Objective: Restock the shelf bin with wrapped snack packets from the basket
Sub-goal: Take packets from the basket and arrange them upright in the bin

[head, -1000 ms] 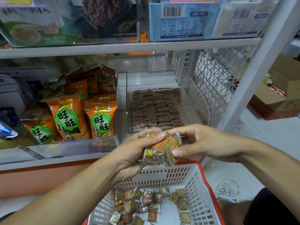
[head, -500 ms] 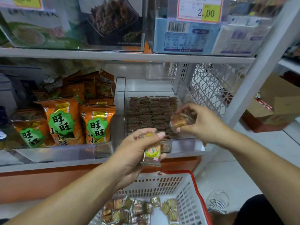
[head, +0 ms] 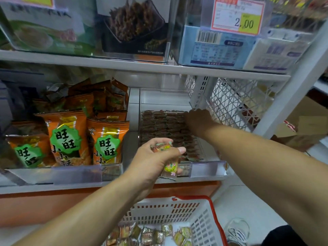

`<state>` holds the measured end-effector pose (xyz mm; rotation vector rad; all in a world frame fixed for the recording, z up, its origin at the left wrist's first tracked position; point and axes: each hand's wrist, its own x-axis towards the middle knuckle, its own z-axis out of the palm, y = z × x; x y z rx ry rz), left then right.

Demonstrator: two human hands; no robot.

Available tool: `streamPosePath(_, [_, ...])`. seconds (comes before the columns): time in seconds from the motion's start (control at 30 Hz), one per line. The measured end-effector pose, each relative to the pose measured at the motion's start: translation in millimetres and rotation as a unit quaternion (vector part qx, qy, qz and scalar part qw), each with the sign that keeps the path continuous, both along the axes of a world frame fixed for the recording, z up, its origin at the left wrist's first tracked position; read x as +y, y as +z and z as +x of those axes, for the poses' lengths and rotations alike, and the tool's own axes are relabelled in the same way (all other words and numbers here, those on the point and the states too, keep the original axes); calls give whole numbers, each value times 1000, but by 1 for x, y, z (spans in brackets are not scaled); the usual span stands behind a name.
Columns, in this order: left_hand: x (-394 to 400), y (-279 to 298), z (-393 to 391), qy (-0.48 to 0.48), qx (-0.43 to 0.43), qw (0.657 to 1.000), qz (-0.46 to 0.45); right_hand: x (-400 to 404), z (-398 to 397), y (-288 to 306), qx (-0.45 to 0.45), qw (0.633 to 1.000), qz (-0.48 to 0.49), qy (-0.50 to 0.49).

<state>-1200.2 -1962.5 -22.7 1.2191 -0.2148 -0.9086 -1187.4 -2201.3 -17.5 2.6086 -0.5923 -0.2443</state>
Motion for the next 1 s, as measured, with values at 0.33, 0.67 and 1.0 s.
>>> streamPosePath(0.33, [2, -1, 8, -20, 9, 1000, 19, -36, 2, -37, 53, 997, -55, -3])
streamPosePath(0.67, [0, 4, 13, -5, 92, 995, -25, 2, -4, 4, 98, 992, -68, -33])
streamPosePath(1.0, [11, 20, 1, -12, 124, 992, -29, 122, -114, 58, -250, 803, 496, 215])
